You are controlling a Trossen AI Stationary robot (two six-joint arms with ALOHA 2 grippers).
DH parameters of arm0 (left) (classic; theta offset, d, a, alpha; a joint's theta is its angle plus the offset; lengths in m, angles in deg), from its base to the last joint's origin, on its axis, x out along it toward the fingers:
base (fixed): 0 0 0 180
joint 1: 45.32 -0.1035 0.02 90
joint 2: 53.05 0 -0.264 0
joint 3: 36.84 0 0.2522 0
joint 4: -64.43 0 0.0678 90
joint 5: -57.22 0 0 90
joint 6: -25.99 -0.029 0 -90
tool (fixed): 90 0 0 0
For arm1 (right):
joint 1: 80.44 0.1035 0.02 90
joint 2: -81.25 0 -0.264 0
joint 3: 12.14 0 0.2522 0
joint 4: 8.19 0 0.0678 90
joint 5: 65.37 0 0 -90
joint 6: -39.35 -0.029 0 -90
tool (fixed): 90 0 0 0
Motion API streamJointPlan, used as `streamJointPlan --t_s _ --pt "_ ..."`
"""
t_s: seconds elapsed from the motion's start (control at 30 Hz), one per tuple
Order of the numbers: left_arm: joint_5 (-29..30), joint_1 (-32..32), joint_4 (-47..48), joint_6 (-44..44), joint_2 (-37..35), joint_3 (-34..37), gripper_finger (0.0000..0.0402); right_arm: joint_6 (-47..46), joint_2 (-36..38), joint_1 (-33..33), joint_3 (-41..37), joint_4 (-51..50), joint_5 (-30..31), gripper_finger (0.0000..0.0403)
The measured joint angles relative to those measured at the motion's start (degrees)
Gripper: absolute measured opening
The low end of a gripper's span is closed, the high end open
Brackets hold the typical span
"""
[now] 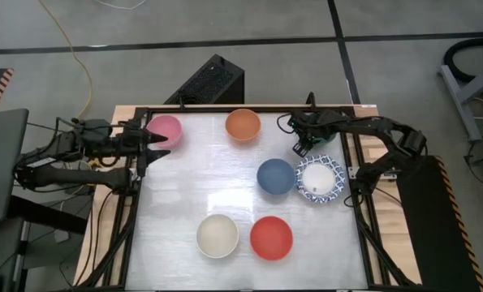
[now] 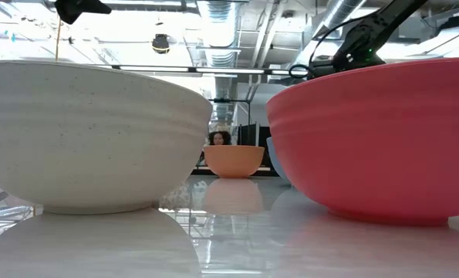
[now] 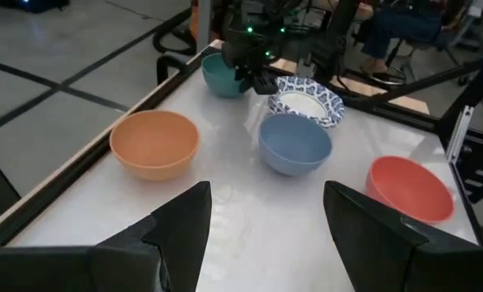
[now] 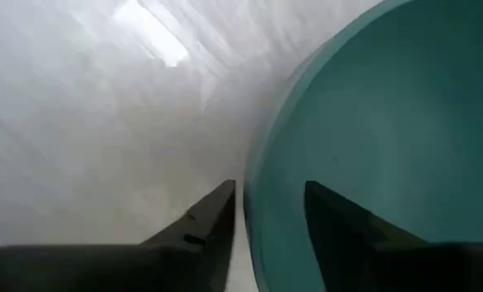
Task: Nest bowls inside each other
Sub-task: Stack the green bowl on top of the stacked white patterned plates
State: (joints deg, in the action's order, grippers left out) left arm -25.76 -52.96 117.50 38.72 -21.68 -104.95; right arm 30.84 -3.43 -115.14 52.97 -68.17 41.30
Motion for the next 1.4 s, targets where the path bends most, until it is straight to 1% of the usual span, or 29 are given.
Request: streamJointPlan --t_s 0.07,0.17,0.2,0.23,0.37,0.57,0.67,0.8,0.9,0.97,1.03,1.1,1.27,1.4 --pt "0.5 0.0 0.0 0.0 0.0 0.2 0.0228 -1.0 0.0 0.0 0.0 -0.1 0.0 0.0116" --pt "1.3 0.0 0.3 0.1 0.0 1.3 0.0228 -1.5 0.0 0.0 0.0 0.0 0.1 0.0036" --pt "1.4 0.0 0.4 0.0 0.1 1.6 0.0228 -1.6 0.0 0.0 0.1 -0.1 0.1 0.0021" --pt "1.5 0.0 0.4 0.1 0.1 1.9 0.0228 -1.6 0.0 0.0 0.2 -0.3 0.1 0.0016" --pt "1.5 0.0 0.4 0.6 0.1 2.1 0.0228 -1.5 0.0 0.1 3.3 -2.6 0.0 0.0014" --pt "1.4 0.0 0.3 1.5 0.1 2.1 0.0228 -0.6 0.0 2.4 11.7 -9.6 0.1 0.0008" --pt "1.4 0.0 0.3 1.5 0.1 2.1 0.0228 -0.5 0.0 5.2 16.1 -13.2 0.0 0.0008" --pt "1.3 0.0 0.4 1.5 0.1 2.1 0.0228 -1.6 0.0 11.7 21.3 -21.0 -0.1 0.0008" --pt "1.2 0.0 1.0 1.5 0.1 2.1 0.0228 -6.3 0.0 18.3 24.5 -28.2 -0.7 0.0008" --pt "1.2 0.0 1.2 1.5 0.1 2.1 0.0228 -10.8 0.0 22.8 25.8 -32.3 -2.3 0.0008" --pt "1.2 0.0 1.2 1.5 0.1 2.1 0.0228 -15.5 0.1 27.3 26.0 -35.5 -3.5 0.0008" --pt "1.2 0.0 1.2 1.5 0.1 2.1 0.0228 -20.4 0.1 31.4 25.4 -38.7 -3.6 0.0008" --pt "1.1 0.0 1.2 1.4 0.1 2.1 0.0228 -30.3 1.1 39.8 23.0 -39.7 -5.1 0.0008" --pt "1.1 0.0 1.2 1.4 0.1 2.1 0.0228 -37.9 3.3 44.4 21.3 -39.2 -5.2 0.0008"
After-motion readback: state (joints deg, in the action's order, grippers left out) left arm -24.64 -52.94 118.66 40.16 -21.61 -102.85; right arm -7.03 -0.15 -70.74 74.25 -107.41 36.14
